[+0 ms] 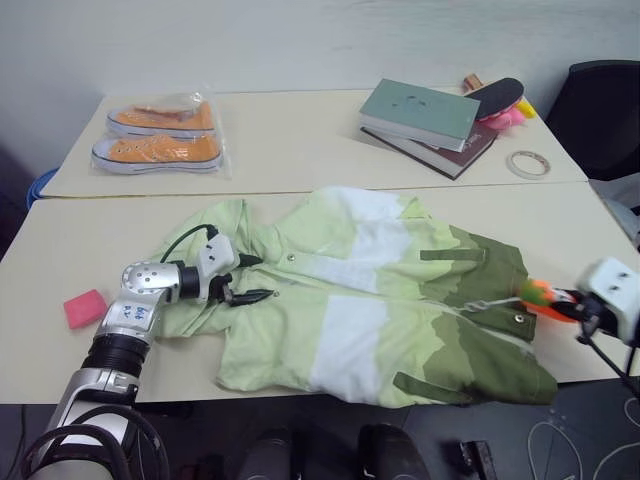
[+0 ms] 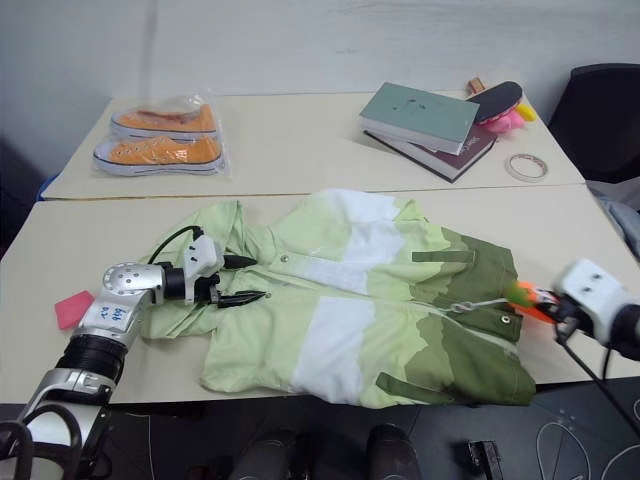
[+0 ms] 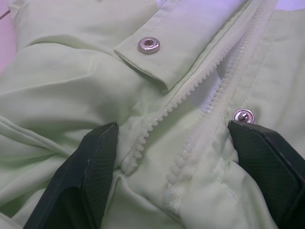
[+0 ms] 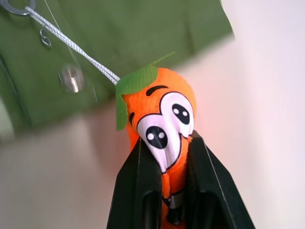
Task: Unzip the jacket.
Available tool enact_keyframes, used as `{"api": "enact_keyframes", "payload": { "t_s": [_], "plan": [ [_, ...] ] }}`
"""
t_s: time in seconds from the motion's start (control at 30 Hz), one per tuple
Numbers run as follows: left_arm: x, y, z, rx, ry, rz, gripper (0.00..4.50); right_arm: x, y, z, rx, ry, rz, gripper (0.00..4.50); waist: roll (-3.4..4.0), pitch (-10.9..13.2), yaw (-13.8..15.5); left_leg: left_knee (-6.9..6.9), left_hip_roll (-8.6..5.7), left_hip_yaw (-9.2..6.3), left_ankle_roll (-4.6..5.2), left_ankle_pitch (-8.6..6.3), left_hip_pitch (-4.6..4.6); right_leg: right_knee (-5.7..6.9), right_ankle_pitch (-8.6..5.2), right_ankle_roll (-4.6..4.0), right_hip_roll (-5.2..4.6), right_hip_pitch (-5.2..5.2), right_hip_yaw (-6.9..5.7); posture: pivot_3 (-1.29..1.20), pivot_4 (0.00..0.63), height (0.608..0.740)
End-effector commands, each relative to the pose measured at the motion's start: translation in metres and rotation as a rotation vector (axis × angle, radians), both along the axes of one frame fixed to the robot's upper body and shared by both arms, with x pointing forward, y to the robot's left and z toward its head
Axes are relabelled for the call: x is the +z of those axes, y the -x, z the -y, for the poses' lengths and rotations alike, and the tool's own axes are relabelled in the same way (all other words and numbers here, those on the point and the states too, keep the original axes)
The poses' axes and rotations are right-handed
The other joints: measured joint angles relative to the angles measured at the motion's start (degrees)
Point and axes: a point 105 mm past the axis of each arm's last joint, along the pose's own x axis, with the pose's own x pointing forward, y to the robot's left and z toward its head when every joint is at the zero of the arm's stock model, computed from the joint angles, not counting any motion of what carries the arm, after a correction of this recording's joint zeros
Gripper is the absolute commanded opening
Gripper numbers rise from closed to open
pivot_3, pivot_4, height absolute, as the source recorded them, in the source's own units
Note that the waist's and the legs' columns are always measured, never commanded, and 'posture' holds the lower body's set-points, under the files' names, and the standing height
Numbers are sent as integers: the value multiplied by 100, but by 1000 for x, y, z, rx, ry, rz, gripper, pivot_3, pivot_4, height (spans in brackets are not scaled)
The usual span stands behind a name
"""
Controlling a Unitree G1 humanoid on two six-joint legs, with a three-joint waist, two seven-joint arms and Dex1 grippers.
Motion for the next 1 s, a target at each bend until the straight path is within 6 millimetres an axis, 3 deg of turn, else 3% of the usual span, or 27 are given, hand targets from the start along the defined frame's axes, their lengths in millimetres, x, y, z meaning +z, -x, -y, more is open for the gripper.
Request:
{"api": "enact_keyframes", "payload": {
  "t_s": [0.03,0.3,0.5,0.67,0.73,0.8,0.87,0.93,1.0],
  "plan": [
    [-40,7,-36,125,-135,-134,3841,33,17,35,-115,50,95,160,4,-3,-4,-2,0,0,-1,-1,1,-2,0,0,0,0,9,0,150,740],
    [-37,1,-38,162,-119,-98,3841,59,17,58,-218,76,244,160,36,-27,-70,-24,5,8,-28,-16,20,-4,0,-1,4,3,29,0,150,740],
    [-30,0,-27,126,-70,-82,3841,49,6,39,-164,-57,229,160,39,-29,-48,-25,5,10,-11,-6,20,-5,0,-1,3,2,31,0,150,740],
    [-2,6,-16,92,89,-84,4500,44,13,7,-27,-155,217,1891,35,-26,-14,-37,7,8,-11,-6,13,-14,-1,-1,6,-8,28,0,150,740],
    [12,14,-14,58,117,-58,4500,56,16,-1,9,-191,290,2528,21,-18,-12,-42,7,7,-10,-5,-2,-16,-1,-2,9,-18,25,0,150,740],
    [25,24,-15,19,98,-18,4500,83,12,-17,84,-269,431,3202,16,-12,-16,-39,3,9,-3,-6,-12,-16,-1,-1,9,-19,25,0,150,740],
    [39,34,-17,-12,61,15,4500,105,5,-45,214,-314,500,3906,6,19,-43,-29,-1,10,6,-11,-17,-19,0,-1,8,-19,27,0,150,740],
    [55,40,-19,-5,89,51,4500,110,-2,-76,355,-327,477,4484,-4,28,-53,-12,3,2,8,-11,-41,-22,1,1,9,-28,22,0,150,740],
    [63,49,-22,-17,103,77,4500,108,-8,-106,467,-374,459,4484,-12,32,-23,10,12,-18,5,-12,-62,-22,1,1,9,-34,6,0,150,740]
  ]
}}
